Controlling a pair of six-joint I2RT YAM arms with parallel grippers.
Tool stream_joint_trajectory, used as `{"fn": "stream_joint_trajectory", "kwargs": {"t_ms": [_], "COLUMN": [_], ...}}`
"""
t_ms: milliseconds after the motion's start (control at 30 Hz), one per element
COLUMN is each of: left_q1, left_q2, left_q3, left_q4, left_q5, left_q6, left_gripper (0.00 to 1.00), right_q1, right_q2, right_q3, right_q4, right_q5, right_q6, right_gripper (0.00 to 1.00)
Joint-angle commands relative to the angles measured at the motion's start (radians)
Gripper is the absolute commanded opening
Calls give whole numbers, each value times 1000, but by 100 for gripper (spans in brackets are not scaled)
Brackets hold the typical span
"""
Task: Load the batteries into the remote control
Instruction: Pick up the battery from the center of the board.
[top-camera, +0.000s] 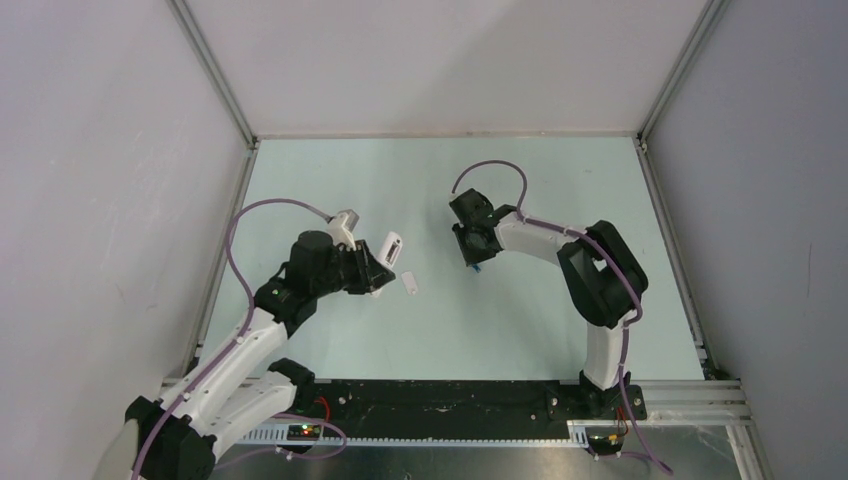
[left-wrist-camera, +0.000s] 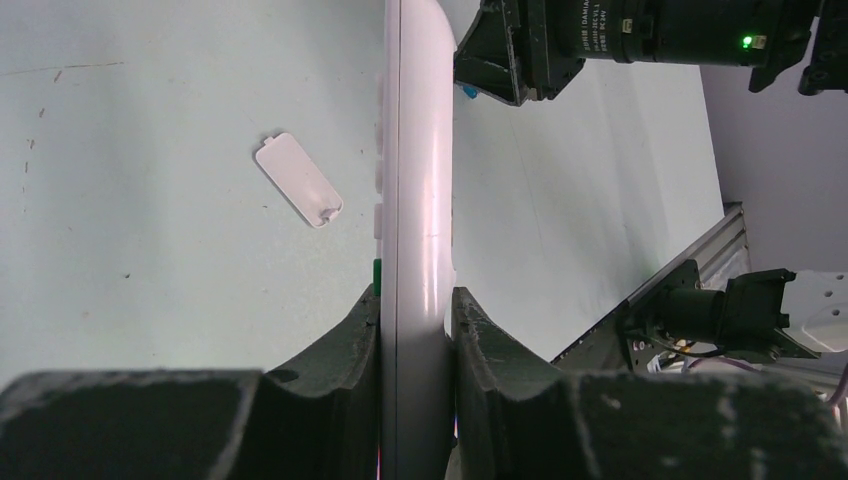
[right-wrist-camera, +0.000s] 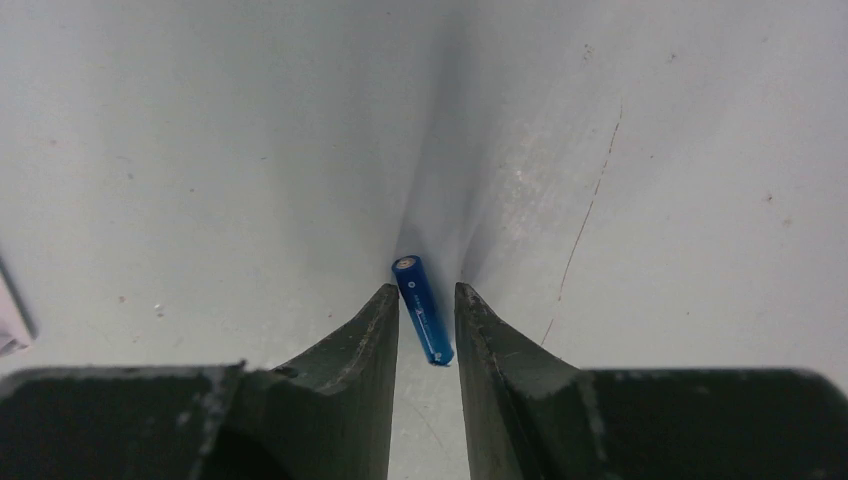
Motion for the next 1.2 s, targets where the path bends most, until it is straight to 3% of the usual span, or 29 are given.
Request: {"fn": "stream_joint_trajectory", "kwargs": {"t_ms": [0,200,367,533,933,1167], "left_q1": [10,13,15,17,22,22], "left_q2": [-19,-20,-25,-40,-163,-229], "left_q3": [7,1,1,3,54,118], "left_q4": [37,36,37,36,37,39], "left_q5": [28,33,35,36,10,-6], "left_q6": [-8,-7,-7,-9,-11,-21], "left_gripper": [0,0,0,0,0,0], "right_q1": [-14,-22,-18,-15,99,302], "right_q2": [28,46,34,-58,-591,-891], "right_q3": [41,46,44,23,-76,-238], "right_q4": [-2,-23,-33,-1,116,396], "right_q5": [-27,-41,-36,-40,-53,17], "right_q6": [-10,-4,3,40,37,-86], "right_gripper": [30,26,10,8,10,10]}}
